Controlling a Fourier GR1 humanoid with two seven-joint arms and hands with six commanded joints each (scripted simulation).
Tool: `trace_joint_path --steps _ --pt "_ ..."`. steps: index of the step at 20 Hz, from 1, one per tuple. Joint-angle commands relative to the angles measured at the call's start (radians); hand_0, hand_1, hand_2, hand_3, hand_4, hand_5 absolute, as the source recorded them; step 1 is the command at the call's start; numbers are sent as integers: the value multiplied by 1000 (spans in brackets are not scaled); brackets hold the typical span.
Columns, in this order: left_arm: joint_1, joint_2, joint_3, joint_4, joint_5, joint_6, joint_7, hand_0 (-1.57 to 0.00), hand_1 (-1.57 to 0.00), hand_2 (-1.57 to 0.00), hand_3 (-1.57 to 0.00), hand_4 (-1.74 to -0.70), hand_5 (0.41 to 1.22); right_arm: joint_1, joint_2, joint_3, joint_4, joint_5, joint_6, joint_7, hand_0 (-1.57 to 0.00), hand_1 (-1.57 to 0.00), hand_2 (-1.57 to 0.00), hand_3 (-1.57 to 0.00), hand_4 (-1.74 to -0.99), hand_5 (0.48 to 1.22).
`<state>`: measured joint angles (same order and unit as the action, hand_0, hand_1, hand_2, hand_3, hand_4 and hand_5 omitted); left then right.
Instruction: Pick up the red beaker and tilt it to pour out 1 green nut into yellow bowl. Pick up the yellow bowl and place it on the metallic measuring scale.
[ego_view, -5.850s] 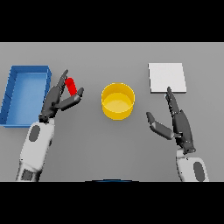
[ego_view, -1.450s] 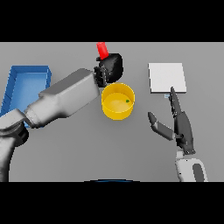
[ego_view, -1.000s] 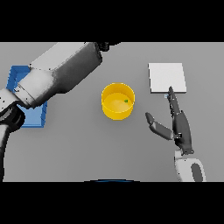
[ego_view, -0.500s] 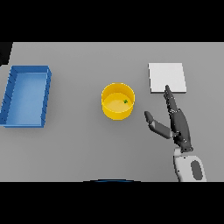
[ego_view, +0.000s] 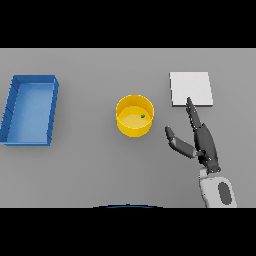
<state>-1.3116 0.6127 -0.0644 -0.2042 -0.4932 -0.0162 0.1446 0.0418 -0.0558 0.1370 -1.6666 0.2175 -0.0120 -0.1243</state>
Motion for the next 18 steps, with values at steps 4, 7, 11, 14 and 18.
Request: trace_joint_path --steps 4,7,11,14,18 --pt "162 -5 72 -83 114 57 60 -1571 -1571 -1571 -1569 -1741 1221 1 -1 0 12 -2 3 -9 1 1 1 1 -1127 664" --pt "337 -33 87 -231 184 95 77 -1571 -1571 -1571 -1570 -1741 1221 3 -8 -2 17 5 -1 -26 1 1 1 1 -1151 676" --pt "551 -66 81 -487 249 116 163 -1571 -1571 -1571 -1571 -1741 1151 -1 -23 -11 15 2 3 -24 1 1 1 1 -1174 676" --pt "656 -77 74 -645 279 132 250 -1571 -1571 -1571 -1571 -1741 984 10 -16 -5 0 -5 8 -29 1 1 1 1 -1161 671" --pt "741 -65 54 -808 312 69 317 -1469 -1344 -1276 -1318 -1369 774 14 -11 -6 0 -7 5 -18 1 1 1 1 -1153 670"
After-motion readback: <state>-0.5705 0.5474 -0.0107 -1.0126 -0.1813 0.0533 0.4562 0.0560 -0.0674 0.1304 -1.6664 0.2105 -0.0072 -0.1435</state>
